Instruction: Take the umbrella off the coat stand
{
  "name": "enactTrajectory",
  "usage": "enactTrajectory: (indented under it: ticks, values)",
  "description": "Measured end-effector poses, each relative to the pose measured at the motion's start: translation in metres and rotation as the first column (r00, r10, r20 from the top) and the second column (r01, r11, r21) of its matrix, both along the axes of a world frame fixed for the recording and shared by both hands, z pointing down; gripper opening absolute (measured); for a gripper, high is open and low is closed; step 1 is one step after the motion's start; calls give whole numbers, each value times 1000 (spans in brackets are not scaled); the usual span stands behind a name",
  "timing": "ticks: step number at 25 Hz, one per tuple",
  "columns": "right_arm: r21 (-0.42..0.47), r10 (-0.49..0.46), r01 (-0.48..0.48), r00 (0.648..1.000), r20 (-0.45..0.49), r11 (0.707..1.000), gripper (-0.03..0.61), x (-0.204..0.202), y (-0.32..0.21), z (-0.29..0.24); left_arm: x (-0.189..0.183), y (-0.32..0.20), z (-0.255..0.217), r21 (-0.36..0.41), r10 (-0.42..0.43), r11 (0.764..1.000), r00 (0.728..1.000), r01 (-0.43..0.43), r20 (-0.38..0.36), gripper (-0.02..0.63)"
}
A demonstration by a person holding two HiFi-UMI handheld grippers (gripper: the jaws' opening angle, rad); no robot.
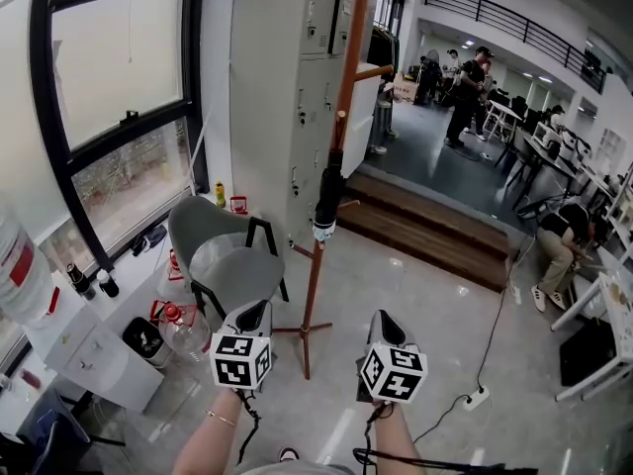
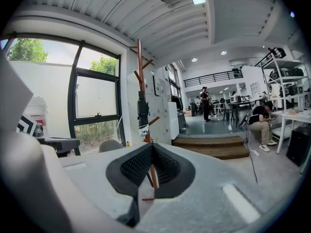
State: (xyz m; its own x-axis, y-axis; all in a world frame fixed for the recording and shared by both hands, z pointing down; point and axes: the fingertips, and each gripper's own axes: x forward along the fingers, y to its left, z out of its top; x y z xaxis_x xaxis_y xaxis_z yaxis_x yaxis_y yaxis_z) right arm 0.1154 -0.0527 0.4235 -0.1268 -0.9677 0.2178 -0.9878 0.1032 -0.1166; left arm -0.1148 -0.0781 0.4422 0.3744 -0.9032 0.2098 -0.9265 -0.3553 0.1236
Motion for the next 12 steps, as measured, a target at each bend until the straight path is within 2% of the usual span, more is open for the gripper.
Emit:
enactTrajectory:
  ticks: [12]
  values:
    - [-43, -15, 16, 1000, 19, 999, 5, 7, -50, 20, 13, -48, 11, -29, 5, 1000, 1000, -4, 15, 3]
